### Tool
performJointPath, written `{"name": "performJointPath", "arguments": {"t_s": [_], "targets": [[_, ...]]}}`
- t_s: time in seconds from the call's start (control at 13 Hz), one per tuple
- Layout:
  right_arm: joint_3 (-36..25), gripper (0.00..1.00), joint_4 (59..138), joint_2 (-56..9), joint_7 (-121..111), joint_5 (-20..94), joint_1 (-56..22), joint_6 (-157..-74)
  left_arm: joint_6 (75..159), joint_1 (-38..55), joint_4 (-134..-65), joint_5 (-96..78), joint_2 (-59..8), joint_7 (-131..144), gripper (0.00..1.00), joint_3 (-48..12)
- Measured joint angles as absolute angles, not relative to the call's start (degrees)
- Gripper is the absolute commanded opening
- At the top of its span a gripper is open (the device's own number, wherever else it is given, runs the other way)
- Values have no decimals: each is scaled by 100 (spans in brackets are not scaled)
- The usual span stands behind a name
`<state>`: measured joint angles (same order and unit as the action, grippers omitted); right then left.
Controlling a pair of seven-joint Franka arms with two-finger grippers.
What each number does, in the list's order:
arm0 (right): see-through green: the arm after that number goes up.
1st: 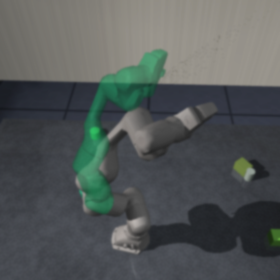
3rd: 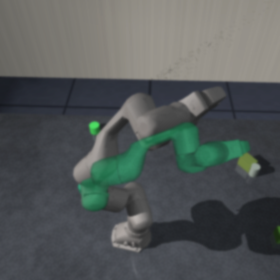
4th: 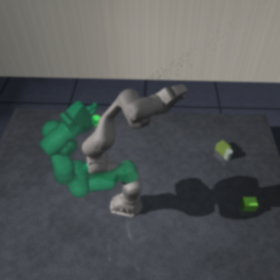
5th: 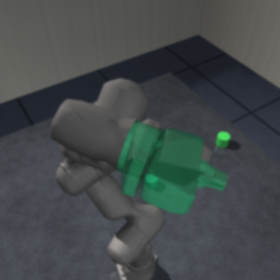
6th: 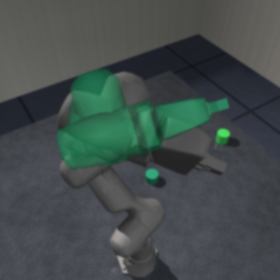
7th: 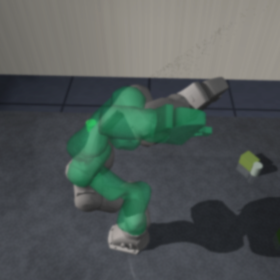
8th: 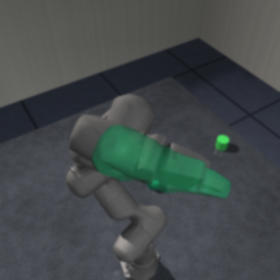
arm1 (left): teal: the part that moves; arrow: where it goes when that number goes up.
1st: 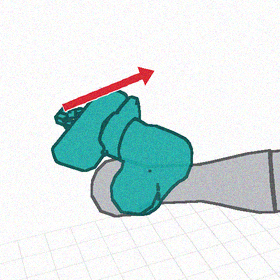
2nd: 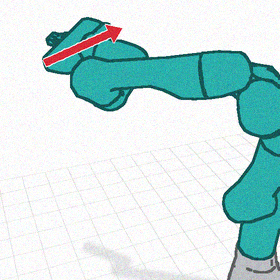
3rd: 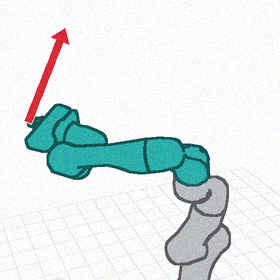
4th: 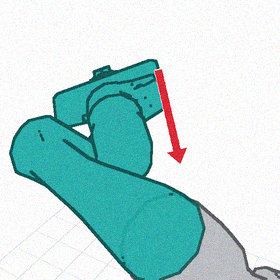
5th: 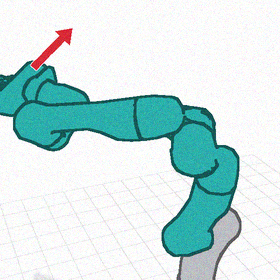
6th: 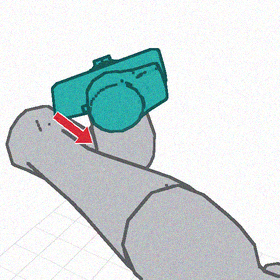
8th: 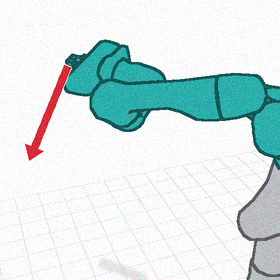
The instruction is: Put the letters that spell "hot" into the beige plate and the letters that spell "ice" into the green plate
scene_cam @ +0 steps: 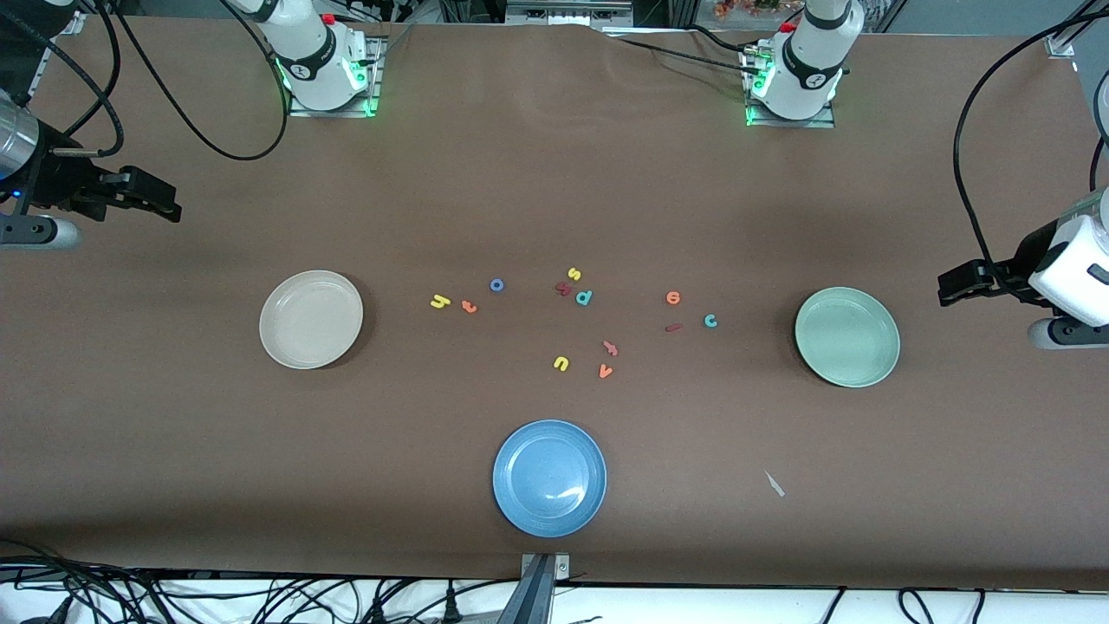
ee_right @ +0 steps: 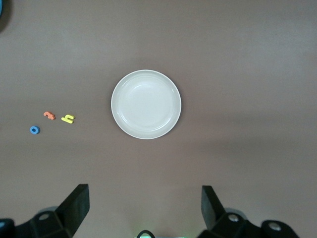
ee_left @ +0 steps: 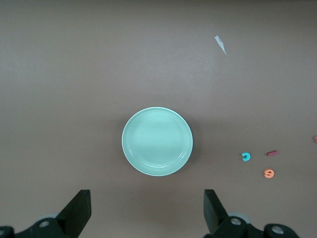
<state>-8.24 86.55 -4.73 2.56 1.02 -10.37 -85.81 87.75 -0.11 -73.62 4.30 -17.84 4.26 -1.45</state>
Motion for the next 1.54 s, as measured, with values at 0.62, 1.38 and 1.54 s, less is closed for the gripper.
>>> {"name": "performJointPath", "arguments": {"t_s": [0.62, 1.38, 1.54], "targets": [[-846, 100, 8623, -465, 257, 102, -1008, -8582, 8775, 29, -7370, 430, -1829, 537, 100, -145], [-841, 100, 8623, -465, 257, 102, -1008, -8582, 8775, 28, -7370, 430, -1830, 542, 100, -145], [-841, 100, 8623, -465, 257, 102, -1008, -8582, 8775, 29, -7370, 430, -1830, 542, 100, -145]]}}
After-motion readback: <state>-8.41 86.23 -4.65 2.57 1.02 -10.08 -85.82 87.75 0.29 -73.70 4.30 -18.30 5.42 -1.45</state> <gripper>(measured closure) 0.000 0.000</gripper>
